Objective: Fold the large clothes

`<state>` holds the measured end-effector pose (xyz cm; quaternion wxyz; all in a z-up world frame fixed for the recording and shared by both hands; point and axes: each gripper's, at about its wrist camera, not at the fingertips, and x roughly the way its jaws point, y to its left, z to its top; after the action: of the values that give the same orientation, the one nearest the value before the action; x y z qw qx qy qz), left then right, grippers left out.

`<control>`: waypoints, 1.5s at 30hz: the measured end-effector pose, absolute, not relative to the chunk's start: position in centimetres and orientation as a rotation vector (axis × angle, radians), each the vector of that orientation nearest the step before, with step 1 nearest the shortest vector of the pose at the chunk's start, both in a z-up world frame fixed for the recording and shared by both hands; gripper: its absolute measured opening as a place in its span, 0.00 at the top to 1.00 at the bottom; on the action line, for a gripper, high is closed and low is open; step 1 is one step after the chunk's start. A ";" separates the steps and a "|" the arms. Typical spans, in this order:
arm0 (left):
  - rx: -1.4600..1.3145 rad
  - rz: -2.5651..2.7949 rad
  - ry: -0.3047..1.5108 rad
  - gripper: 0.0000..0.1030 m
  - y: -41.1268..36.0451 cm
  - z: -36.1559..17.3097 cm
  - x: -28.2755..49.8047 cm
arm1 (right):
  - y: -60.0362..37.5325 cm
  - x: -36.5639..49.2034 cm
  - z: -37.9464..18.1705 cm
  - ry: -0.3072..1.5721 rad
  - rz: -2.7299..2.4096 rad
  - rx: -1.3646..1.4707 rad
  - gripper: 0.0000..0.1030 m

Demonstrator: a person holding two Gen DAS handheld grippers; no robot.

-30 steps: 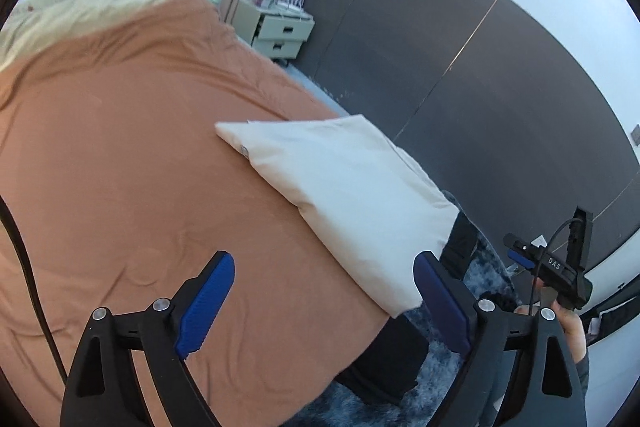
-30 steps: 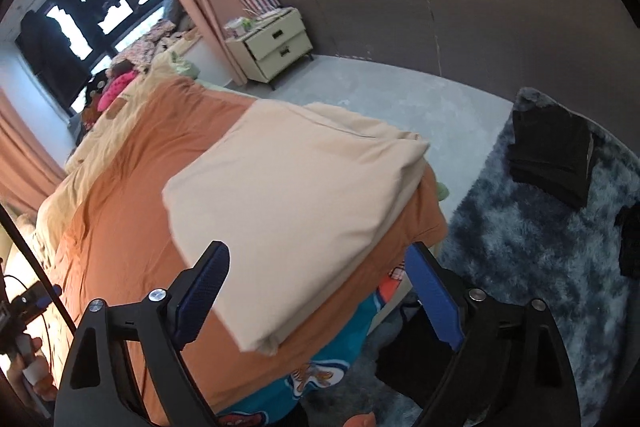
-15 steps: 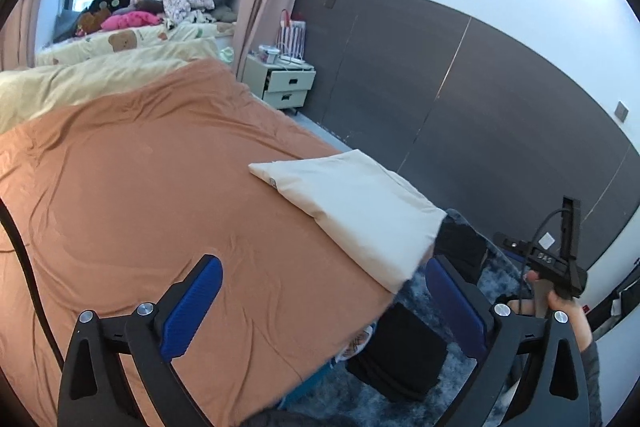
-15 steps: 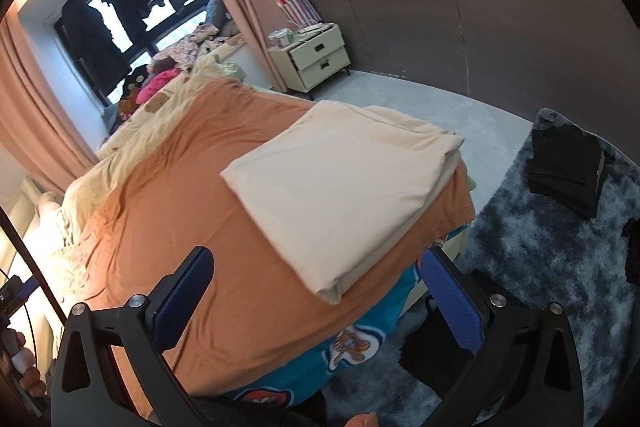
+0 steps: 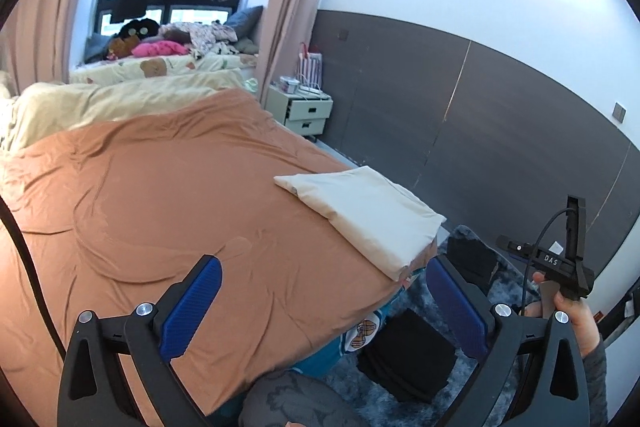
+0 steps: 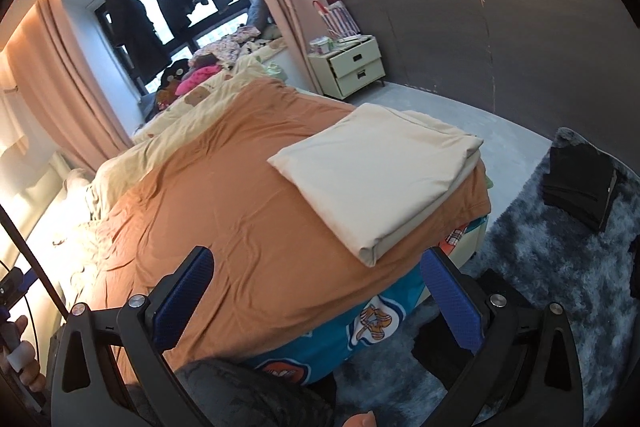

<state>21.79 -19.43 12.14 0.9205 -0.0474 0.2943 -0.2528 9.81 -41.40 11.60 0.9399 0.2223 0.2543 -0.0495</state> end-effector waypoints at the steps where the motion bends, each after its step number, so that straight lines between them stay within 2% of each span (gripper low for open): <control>1: -0.100 -0.514 0.603 0.01 -19.1 12.2 21.2 | -41.2 9.2 11.5 0.519 -0.100 0.447 0.00; 14: -0.066 -0.433 0.506 0.01 -15.9 12.4 14.6 | -37.2 4.1 11.5 0.485 -0.049 0.399 0.00; 25: -0.073 -0.349 0.484 0.01 -13.8 9.5 9.9 | -32.2 0.9 10.2 0.475 -0.021 0.305 0.00; 45: -0.112 -0.267 0.457 0.01 -10.7 6.5 6.3 | -28.1 -0.7 6.2 0.454 0.052 0.247 0.00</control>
<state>6.30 -10.65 6.48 0.9636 -0.0556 0.2260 -0.1320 -0.69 -28.10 6.16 0.9665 0.1223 0.2244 0.0256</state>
